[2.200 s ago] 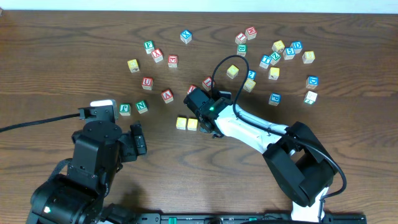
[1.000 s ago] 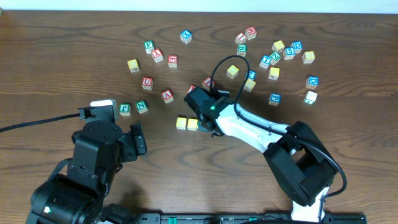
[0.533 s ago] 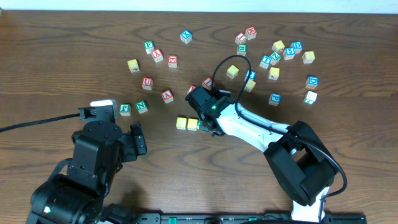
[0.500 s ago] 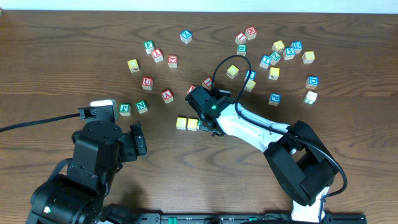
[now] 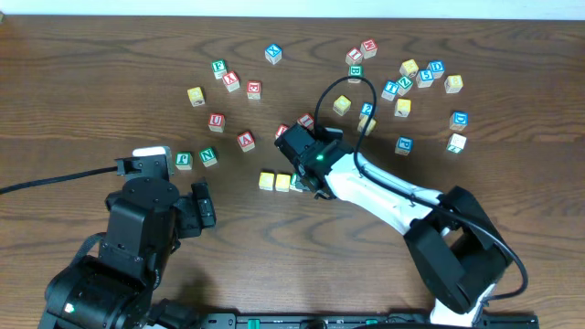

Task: Spell out CORL
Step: 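Open the right gripper and lift it off the L block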

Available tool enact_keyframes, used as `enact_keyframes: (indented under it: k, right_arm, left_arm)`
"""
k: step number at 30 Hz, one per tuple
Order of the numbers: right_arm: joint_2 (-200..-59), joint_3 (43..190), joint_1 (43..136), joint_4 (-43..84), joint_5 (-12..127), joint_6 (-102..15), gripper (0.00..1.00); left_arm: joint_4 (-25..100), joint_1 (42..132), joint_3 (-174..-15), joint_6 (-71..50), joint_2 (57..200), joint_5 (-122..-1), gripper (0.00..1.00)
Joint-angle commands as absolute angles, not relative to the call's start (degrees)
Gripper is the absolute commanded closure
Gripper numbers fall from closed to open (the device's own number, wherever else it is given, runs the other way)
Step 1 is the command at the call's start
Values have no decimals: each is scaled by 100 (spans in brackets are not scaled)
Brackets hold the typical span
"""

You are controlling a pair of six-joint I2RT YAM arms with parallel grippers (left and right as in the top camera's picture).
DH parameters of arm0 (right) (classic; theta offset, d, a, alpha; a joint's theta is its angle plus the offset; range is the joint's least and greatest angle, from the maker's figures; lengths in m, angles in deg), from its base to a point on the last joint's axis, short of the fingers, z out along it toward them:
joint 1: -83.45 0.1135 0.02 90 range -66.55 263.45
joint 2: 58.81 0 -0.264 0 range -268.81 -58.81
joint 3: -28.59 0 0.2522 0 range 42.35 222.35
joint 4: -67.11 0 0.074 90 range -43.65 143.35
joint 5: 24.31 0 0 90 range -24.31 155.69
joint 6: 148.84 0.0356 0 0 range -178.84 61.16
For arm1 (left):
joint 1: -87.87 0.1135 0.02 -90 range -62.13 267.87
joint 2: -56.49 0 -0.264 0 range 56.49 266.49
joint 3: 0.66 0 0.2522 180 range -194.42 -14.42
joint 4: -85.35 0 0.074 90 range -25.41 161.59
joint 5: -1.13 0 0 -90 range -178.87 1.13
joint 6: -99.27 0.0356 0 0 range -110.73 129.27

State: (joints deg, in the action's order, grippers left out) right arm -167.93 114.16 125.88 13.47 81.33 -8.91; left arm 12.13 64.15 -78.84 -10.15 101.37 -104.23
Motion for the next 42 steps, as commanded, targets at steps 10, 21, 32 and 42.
enact_keyframes:
  k: [10,21,32,42]
  right_arm:
    - [-16412,11381,12472,753,9352,-214,82]
    - [-16414,11379,12549,169,9142,184,99]
    - [-16559,10769,12684,928,9125,394,99]
    - [-16559,10704,12704,1424,9072,18,99]
  left_arm:
    - [1202,6434,-7941,-958,10135,-10497,7]
    - [1202,6434,-7941,-958,10135,-10497,7]
    - [1202,6434,-7941,-958,10135,-10497,7]
    - [1202,6434,-7941,-961,10135,-10497,7]
